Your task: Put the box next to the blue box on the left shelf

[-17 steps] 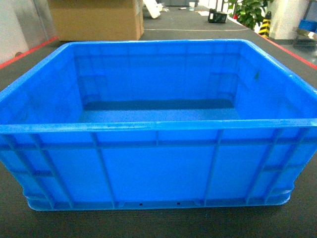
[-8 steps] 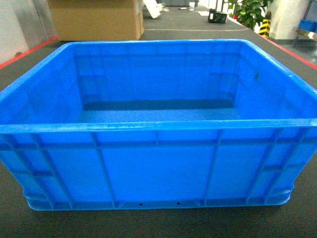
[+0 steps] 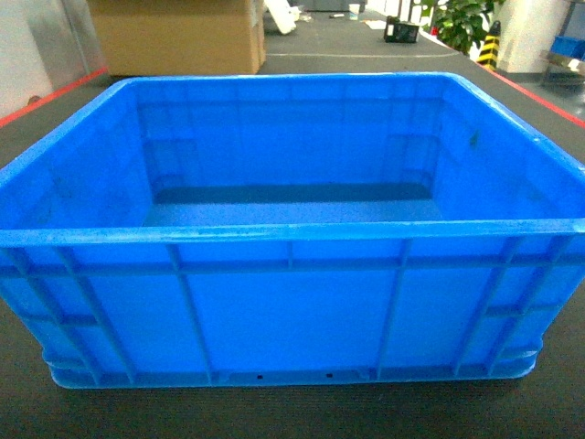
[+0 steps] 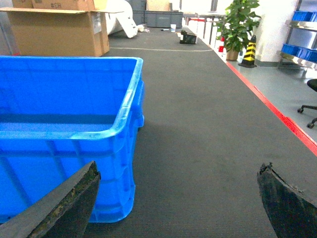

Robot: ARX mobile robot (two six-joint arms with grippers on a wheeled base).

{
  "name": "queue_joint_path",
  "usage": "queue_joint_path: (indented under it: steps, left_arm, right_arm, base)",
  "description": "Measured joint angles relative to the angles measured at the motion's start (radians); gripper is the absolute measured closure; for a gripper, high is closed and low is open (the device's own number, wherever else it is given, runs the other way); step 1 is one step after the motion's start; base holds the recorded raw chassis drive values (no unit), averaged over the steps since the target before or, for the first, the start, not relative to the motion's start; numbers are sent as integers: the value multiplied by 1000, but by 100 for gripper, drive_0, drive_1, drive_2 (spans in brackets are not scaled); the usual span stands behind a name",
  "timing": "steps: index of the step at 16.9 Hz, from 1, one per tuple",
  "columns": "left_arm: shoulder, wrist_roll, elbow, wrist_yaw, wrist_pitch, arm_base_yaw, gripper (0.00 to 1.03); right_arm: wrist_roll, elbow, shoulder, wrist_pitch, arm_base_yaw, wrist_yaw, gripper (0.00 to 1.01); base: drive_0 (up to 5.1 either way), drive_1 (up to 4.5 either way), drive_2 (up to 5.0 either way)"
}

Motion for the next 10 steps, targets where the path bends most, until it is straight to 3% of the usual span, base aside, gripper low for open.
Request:
queue_joint_path:
  steps: [2, 3, 4, 5, 6, 7, 10]
  left_arm:
    - [0, 0, 0, 0, 0, 0, 5]
    - [32, -24, 5, -142, -21, -56, 5]
    - [140, -60, 11, -341, 35, -148, 5]
    - [217, -64, 21, -411, 100, -158, 5]
    - [284, -64, 40, -442, 164, -140, 5]
    - [399, -56, 92, -433, 272, -100, 5]
    - [688, -54, 280, -339, 419, -84, 5]
  right_arm:
    - [0, 0, 0, 0, 0, 0, 3]
    - [-2, 4, 11, -27, 18, 59, 3]
    - [-13, 24, 126, -8, 146, 287, 3]
    - [-30, 45, 226, 64, 192, 374, 3]
    - [-43, 75, 300, 127, 188, 427, 3]
    - [-47, 140, 406, 220, 168, 456, 3]
    - [-45, 327, 631, 343, 172, 397, 3]
  base:
    - [0, 0, 0]
    - [0, 0, 0]
    - [0, 0, 0]
    - [0, 0, 0]
    - [0, 0, 0]
    - [0, 0, 0]
    - [0, 0, 0]
